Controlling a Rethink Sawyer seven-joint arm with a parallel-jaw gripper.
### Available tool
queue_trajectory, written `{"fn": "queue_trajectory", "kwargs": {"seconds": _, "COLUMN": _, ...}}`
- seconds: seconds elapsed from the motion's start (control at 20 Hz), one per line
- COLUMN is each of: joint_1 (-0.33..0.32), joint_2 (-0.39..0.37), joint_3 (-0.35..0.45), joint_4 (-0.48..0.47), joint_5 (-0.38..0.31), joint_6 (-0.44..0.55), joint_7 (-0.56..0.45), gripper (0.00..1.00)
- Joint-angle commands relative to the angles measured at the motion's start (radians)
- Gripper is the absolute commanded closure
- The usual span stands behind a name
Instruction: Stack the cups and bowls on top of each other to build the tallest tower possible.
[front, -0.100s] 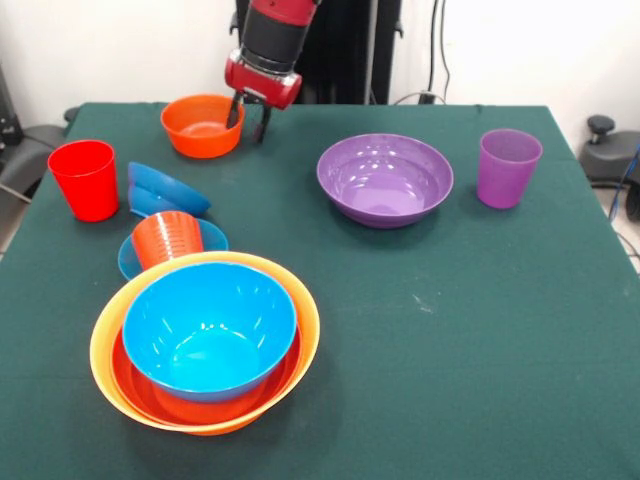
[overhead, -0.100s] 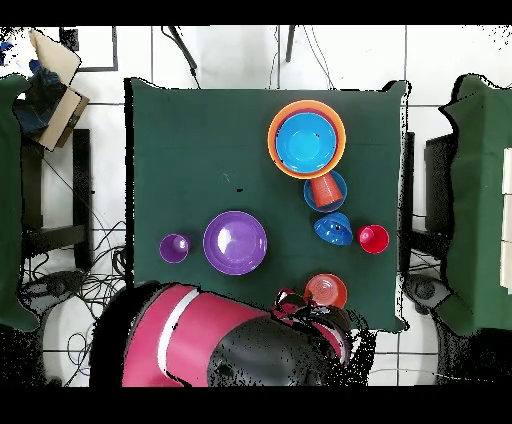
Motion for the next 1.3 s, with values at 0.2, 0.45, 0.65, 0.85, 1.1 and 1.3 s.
{"fn": "queue_trajectory", "kwargs": {"seconds": 0.2, "joint_1": -0.123, "joint_2": -0.234, "joint_3": 0.175, "joint_4": 0.083, "joint_5": -0.059, "joint_6": 0.193, "joint_7": 0.055, "gripper": 1.0}}
{"fn": "queue_trajectory", "kwargs": {"seconds": 0.45, "joint_1": -0.323, "joint_2": -0.687, "joint_3": 0.379, "joint_4": 0.243, "joint_5": -0.024, "joint_6": 0.643, "joint_7": -0.203, "gripper": 1.0}}
{"fn": "queue_trajectory", "kwargs": {"seconds": 0.65, "joint_1": -0.408, "joint_2": -0.882, "joint_3": 0.489, "joint_4": 0.277, "joint_5": 0.078, "joint_6": 0.873, "joint_7": -0.372, "gripper": 1.0}}
{"fn": "queue_trajectory", "kwargs": {"seconds": 0.85, "joint_1": -0.413, "joint_2": -0.934, "joint_3": 0.529, "joint_4": 0.271, "joint_5": 0.091, "joint_6": 0.938, "joint_7": -0.369, "gripper": 1.0}}
{"fn": "queue_trajectory", "kwargs": {"seconds": 1.1, "joint_1": -0.426, "joint_2": -0.773, "joint_3": 0.562, "joint_4": 0.246, "joint_5": -0.034, "joint_6": 0.699, "joint_7": -0.211, "gripper": 1.0}}
{"fn": "queue_trajectory", "kwargs": {"seconds": 1.3, "joint_1": -0.365, "joint_2": -0.671, "joint_3": 0.501, "joint_4": 0.195, "joint_5": -0.117, "joint_6": 0.581, "joint_7": -0.115, "gripper": 1.0}}
